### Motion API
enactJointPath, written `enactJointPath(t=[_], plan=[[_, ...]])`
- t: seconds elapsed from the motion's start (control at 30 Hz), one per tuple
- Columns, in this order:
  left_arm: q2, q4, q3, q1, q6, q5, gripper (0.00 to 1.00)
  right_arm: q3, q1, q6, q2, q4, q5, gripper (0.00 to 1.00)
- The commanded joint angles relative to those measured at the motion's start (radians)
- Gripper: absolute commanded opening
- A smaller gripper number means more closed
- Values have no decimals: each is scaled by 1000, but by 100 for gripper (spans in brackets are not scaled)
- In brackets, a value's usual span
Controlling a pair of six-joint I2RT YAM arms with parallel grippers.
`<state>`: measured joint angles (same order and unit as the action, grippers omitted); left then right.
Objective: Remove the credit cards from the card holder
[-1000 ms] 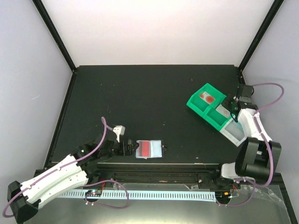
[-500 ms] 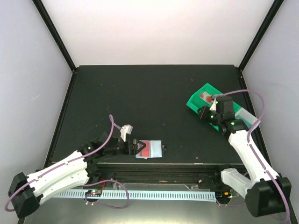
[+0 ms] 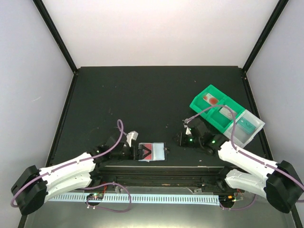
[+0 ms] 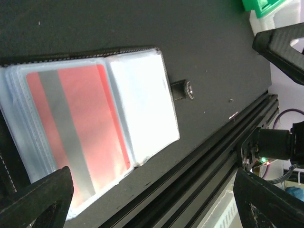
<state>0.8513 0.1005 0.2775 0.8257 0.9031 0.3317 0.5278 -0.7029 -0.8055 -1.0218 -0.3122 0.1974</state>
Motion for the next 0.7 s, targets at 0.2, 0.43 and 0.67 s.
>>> enactJointPath(t=[0.2,0.43,0.67], plan=[[72,-128,-41,-7,6,33,94,27,-202,-170,-158,249,-6,25],[87,-229,-101,-5,53,60,94,81,-265,-190,-287,306,-6,24],[9,-177,-93,-6,64,40,94,109,-281,-195,-369,337,12,24]])
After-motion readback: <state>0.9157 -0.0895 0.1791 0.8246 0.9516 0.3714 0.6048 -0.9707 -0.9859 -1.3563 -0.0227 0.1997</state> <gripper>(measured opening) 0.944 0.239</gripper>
